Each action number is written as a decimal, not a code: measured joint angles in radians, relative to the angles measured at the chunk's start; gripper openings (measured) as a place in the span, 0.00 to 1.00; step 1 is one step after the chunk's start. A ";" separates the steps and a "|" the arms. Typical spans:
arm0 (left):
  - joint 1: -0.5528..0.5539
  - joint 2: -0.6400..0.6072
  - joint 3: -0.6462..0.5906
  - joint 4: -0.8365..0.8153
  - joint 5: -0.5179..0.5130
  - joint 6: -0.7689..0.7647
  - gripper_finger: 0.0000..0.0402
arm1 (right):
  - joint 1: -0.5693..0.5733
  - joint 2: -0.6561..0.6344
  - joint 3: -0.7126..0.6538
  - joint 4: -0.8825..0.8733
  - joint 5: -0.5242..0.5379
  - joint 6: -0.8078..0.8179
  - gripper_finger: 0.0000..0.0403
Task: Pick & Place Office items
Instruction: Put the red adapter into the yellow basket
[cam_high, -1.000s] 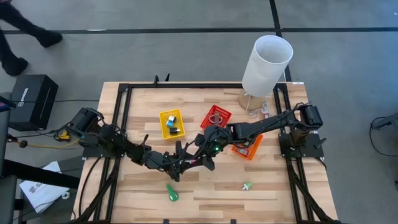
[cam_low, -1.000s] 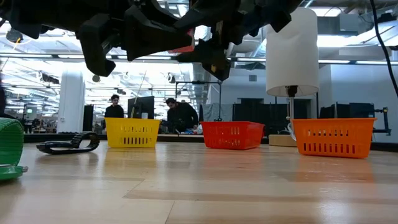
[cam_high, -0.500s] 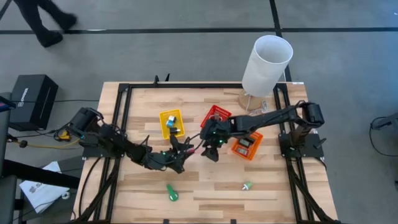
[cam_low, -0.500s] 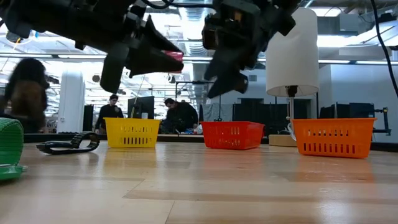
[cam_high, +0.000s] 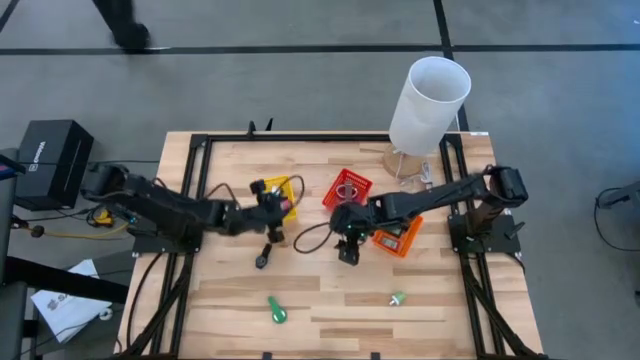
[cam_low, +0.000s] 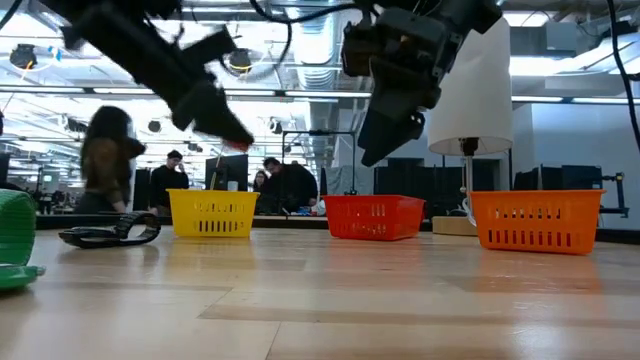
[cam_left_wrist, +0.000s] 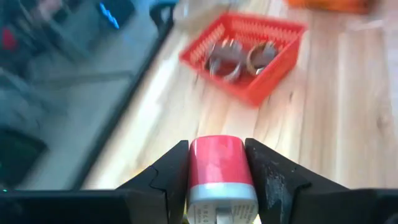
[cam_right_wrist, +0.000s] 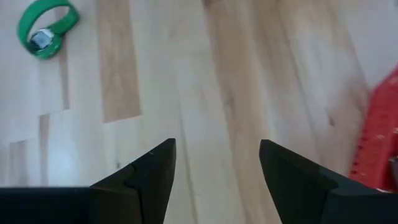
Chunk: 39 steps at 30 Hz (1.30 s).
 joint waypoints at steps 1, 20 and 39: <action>0.036 -0.004 -0.011 -0.001 0.047 -0.030 0.34 | 0.010 0.000 0.000 0.005 0.000 0.000 0.55; 0.235 -0.016 -0.175 0.006 0.367 -0.148 0.36 | 0.069 0.005 0.000 0.116 0.000 -0.016 0.55; 0.235 -0.042 -0.190 0.068 0.368 -0.143 0.56 | 0.070 0.005 0.000 0.161 -0.001 -0.016 0.55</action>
